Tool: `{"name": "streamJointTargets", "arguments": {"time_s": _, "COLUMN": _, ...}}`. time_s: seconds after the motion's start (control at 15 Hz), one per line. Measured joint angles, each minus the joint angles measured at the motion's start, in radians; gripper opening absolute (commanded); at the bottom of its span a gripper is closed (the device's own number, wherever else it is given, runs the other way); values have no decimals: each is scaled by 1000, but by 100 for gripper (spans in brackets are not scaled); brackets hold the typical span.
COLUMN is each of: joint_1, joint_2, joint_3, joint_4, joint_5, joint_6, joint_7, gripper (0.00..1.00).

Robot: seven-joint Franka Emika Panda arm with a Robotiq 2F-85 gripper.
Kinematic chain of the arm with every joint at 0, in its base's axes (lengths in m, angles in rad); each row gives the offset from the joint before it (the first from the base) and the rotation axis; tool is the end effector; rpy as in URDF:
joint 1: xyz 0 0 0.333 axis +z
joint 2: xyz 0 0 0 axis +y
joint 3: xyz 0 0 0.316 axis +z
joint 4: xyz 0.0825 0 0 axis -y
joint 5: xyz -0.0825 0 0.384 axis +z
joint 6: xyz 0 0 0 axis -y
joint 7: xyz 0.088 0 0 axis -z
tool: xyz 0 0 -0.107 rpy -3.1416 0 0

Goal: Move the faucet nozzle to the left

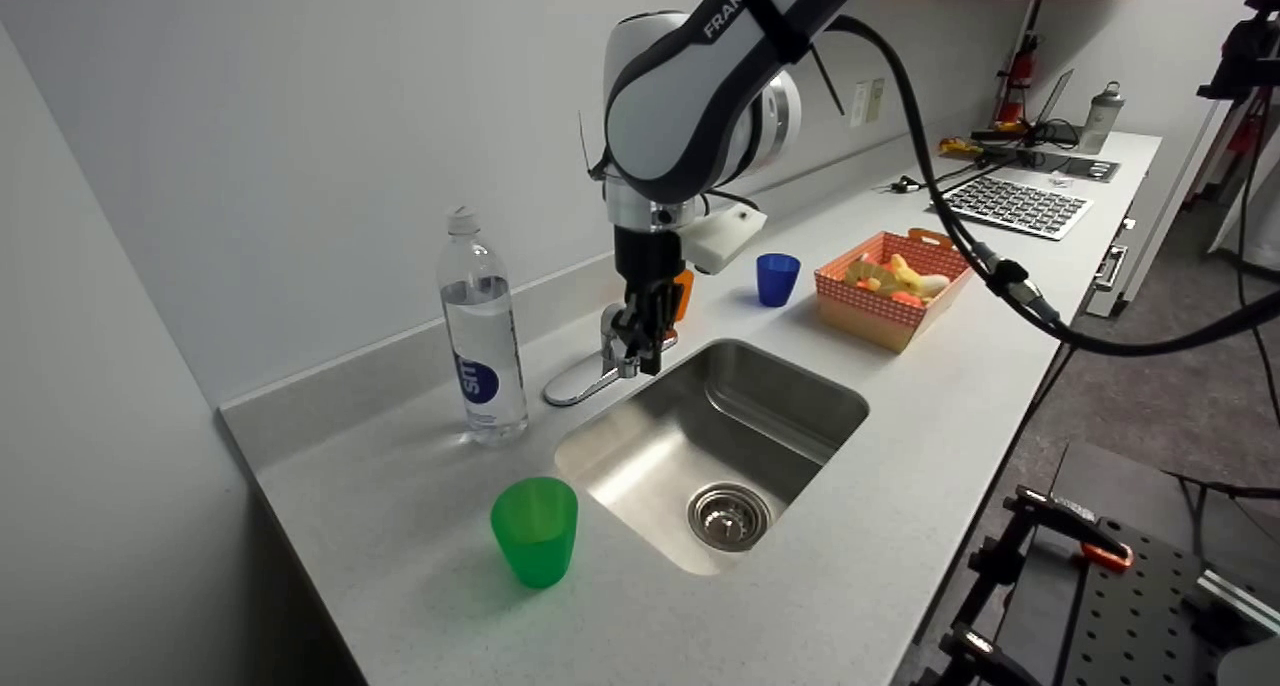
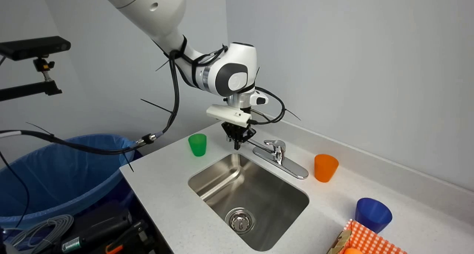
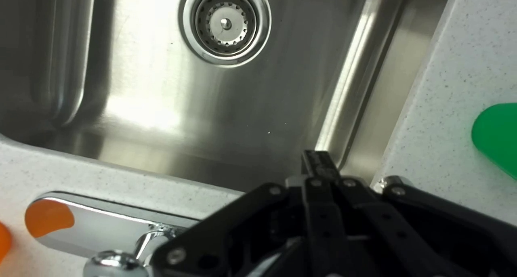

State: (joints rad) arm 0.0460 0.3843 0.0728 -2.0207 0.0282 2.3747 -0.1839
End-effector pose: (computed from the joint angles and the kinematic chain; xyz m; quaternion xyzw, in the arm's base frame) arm 0.5947 0.0702 0.2570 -0.9900 -0.1381 0.0140 0.0238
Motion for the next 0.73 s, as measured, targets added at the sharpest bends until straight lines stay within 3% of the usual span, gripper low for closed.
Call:
{"name": "streamJointTargets", "arguments": {"time_s": 0.13, "joint_1": -3, "joint_2": 0, "joint_3": -1, "joint_4": 0, "joint_5": 1, "joint_6": 0, "joint_7": 0, "gripper": 0}}
{"name": "streamJointTargets", "arguments": {"time_s": 0.2, "joint_1": -7, "joint_2": 0, "joint_3": -2, "joint_4": 2, "joint_5": 4, "joint_6": 0, "joint_7": 0, "gripper": 26}}
{"name": "streamJointTargets", "arguments": {"time_s": 0.27, "joint_1": -12, "joint_2": 0, "joint_3": -5, "joint_4": 5, "joint_5": 5, "joint_6": -8, "joint_7": 0, "gripper": 2}}
{"name": "streamJointTargets", "arguments": {"time_s": 0.47, "joint_1": -33, "joint_2": 0, "joint_3": -14, "joint_4": 16, "joint_5": 5, "joint_6": -32, "joint_7": -1, "gripper": 23}}
{"name": "streamJointTargets", "arguments": {"time_s": 0.73, "joint_1": -37, "joint_2": 0, "joint_3": -13, "joint_4": 20, "joint_5": 6, "joint_6": -39, "joint_7": -1, "gripper": 26}}
